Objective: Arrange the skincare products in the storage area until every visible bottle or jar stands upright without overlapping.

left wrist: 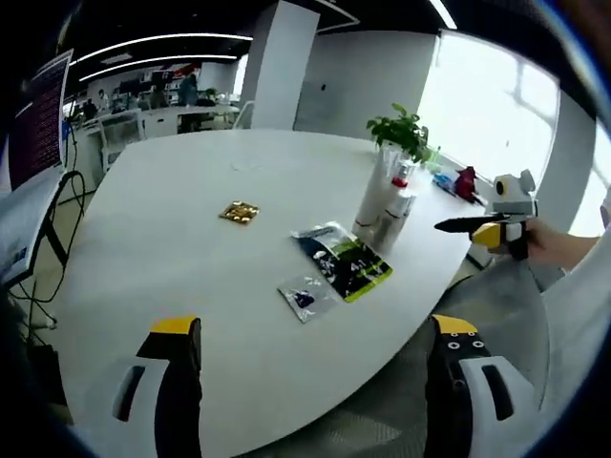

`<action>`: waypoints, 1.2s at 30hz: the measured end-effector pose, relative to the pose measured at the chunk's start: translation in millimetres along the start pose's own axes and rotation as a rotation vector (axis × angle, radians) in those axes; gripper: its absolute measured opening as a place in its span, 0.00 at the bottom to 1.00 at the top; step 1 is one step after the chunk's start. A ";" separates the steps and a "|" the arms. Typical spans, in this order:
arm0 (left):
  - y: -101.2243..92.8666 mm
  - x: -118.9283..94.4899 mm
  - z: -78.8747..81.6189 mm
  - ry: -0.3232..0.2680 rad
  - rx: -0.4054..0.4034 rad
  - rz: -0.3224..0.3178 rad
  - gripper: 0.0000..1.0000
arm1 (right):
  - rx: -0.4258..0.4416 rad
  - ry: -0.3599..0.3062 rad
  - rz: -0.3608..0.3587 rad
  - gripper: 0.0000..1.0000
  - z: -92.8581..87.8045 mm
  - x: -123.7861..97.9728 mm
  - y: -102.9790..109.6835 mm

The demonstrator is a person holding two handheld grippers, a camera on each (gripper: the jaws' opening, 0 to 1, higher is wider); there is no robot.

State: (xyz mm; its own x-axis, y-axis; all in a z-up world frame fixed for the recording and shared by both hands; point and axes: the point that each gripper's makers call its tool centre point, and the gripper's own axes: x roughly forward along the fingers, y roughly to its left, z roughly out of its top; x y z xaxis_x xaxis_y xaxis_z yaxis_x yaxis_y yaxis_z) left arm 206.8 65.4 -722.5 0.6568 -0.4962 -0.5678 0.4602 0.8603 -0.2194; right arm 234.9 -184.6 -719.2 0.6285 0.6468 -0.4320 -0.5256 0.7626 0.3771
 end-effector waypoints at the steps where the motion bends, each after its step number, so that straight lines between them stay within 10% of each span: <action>1: 0.6 -0.7 -0.2 -0.003 -0.005 0.002 0.97 | -0.002 0.001 -0.001 0.97 -0.2 -0.1 0.2; 36: 0.0 9.7 -4.5 0.029 -0.052 -0.014 0.98 | 0.006 0.005 0.002 0.96 -1.3 1.2 -0.1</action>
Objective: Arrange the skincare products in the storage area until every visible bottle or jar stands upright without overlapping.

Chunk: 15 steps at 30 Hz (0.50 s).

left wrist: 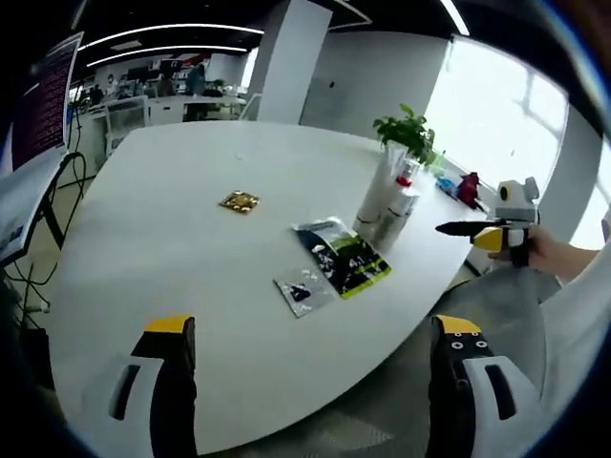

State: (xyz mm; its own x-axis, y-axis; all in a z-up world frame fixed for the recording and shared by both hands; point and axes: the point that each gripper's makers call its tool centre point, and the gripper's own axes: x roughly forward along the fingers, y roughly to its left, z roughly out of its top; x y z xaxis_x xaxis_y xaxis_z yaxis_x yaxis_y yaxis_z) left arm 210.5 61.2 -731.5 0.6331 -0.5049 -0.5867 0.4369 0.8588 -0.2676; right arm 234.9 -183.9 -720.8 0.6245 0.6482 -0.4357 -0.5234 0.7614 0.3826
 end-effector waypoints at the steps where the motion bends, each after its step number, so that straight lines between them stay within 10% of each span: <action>1: -1.0 1.4 0.6 0.004 0.000 -0.002 0.98 | 0.000 0.001 0.001 0.96 -0.1 0.0 0.2; 15: -0.5 22.9 13.4 0.041 0.034 -0.013 0.98 | 0.020 -0.016 0.001 0.96 1.9 -1.2 -1.7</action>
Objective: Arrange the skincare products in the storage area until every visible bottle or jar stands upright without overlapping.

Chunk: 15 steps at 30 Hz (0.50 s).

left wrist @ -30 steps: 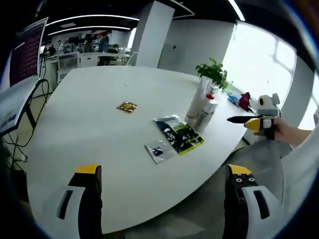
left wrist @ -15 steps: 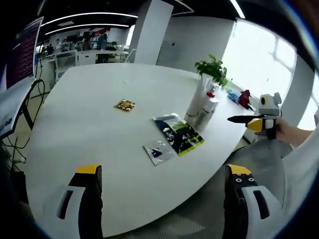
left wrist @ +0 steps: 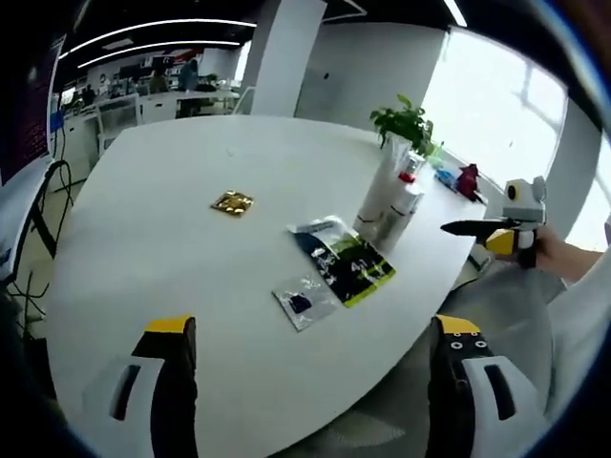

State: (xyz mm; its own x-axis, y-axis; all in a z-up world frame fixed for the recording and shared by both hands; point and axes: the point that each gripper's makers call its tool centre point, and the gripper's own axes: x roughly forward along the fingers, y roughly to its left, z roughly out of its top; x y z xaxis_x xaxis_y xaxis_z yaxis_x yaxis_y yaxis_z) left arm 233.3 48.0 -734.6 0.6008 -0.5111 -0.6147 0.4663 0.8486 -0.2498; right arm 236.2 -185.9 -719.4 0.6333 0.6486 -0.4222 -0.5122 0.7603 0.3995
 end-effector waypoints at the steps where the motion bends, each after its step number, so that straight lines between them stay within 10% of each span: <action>1: 1.3 2.2 1.3 0.004 0.004 0.000 0.98 | 0.000 -0.002 0.000 0.96 0.2 0.1 0.0; 15: 11.1 34.9 26.5 0.063 0.085 -0.013 0.96 | 0.015 -0.005 0.002 0.95 -0.4 -0.3 -0.5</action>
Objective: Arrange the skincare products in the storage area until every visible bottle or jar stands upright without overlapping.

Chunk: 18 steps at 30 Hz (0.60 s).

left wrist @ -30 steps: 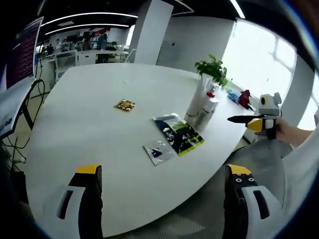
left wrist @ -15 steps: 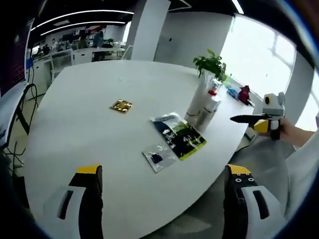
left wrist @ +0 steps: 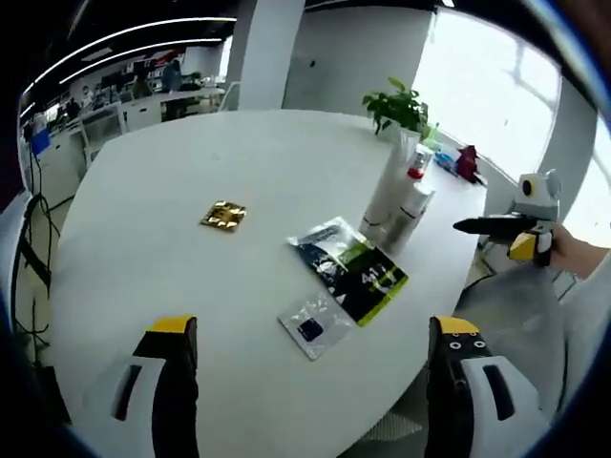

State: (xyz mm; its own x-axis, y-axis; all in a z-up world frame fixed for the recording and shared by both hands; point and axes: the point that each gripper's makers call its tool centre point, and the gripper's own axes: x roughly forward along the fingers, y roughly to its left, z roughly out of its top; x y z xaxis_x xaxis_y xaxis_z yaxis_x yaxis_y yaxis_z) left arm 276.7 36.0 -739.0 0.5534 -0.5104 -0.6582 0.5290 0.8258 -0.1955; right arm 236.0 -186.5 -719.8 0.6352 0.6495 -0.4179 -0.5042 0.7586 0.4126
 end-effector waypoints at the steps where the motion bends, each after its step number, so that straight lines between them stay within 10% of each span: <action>1: -0.1 2.8 0.4 0.008 0.010 -0.002 0.96 | 0.000 -0.001 0.000 0.95 0.2 -0.2 -0.1; 18: 15.2 57.2 18.4 0.151 0.140 -0.005 0.95 | 0.042 -0.015 0.023 0.95 2.7 -0.3 0.2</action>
State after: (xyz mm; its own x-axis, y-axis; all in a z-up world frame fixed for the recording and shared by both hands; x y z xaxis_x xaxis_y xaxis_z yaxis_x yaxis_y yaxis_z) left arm 328.2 15.0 -766.2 0.4536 -0.4638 -0.7610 0.6215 0.7767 -0.1029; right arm 237.2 -186.7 -717.3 0.6325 0.6655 -0.3962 -0.4940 0.7407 0.4554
